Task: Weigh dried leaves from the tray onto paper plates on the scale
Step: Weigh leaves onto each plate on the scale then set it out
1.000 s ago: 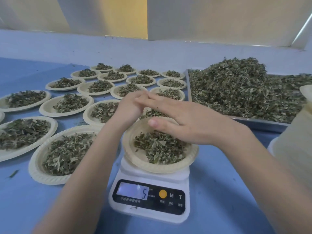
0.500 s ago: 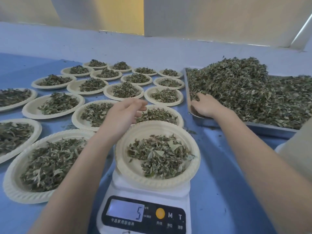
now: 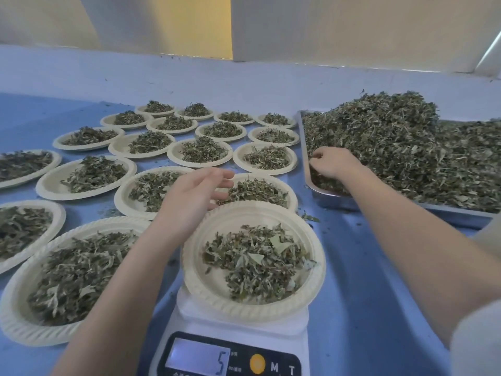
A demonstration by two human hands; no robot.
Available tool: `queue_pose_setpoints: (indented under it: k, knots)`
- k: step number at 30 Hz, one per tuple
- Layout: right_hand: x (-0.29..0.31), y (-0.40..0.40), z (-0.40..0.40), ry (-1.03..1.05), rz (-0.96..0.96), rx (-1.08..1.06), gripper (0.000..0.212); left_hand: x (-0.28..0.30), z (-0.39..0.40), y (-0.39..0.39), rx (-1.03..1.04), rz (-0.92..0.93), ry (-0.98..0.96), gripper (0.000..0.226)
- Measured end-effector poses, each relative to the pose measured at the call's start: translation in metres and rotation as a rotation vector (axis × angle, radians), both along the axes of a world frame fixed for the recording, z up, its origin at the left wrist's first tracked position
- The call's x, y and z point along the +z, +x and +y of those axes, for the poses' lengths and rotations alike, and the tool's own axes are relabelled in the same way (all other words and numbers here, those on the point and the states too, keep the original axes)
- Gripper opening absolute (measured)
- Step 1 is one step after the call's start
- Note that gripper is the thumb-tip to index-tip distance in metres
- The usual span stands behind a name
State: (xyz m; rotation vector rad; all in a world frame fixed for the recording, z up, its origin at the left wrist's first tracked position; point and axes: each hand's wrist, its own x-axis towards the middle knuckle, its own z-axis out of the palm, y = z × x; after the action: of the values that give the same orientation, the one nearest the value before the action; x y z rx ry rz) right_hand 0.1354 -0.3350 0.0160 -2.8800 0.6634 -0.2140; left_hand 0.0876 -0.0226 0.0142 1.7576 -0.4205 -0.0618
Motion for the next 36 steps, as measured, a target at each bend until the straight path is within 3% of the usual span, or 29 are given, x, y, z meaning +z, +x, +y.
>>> queue_pose_setpoints:
  k: [5, 7, 9, 12, 16, 25, 32, 36]
  knots:
    - [-0.016, 0.020, -0.007, 0.193, 0.311, 0.042, 0.052, 0.000, 0.004, -0.002, 0.006, -0.014, -0.011, 0.025]
    - [-0.016, 0.020, -0.010, 0.065, 0.292, 0.067, 0.045, 0.001, 0.003, -0.003, 0.009, -0.005, -0.017, 0.025]
    - [-0.007, 0.021, -0.012, -0.111, 0.154, 0.060, 0.033, 0.001, 0.003, -0.004, 0.016, 0.003, -0.024, 0.026]
    - [0.002, 0.027, -0.019, -0.107, 0.077, 0.054, 0.034, 0.000, 0.003, -0.005, 0.023, 0.013, -0.023, 0.026]
    - [-0.006, 0.029, -0.015, 0.147, 0.286, 0.145, 0.049, -0.001, 0.004, -0.004, 0.028, 0.013, -0.032, 0.026]
    - [0.013, -0.036, 0.013, 0.094, 0.489, 0.104, 0.049, 0.001, 0.002, -0.006, 0.047, 0.043, -0.063, 0.026]
    - [0.013, -0.065, 0.045, 0.074, 0.326, 0.128, 0.034, 0.002, 0.002, -0.012, 0.033, 0.036, -0.061, 0.026]
    - [0.013, -0.057, 0.034, 0.023, 0.254, 0.170, 0.043, 0.004, 0.004, -0.012, 0.071, 0.033, -0.087, 0.026]
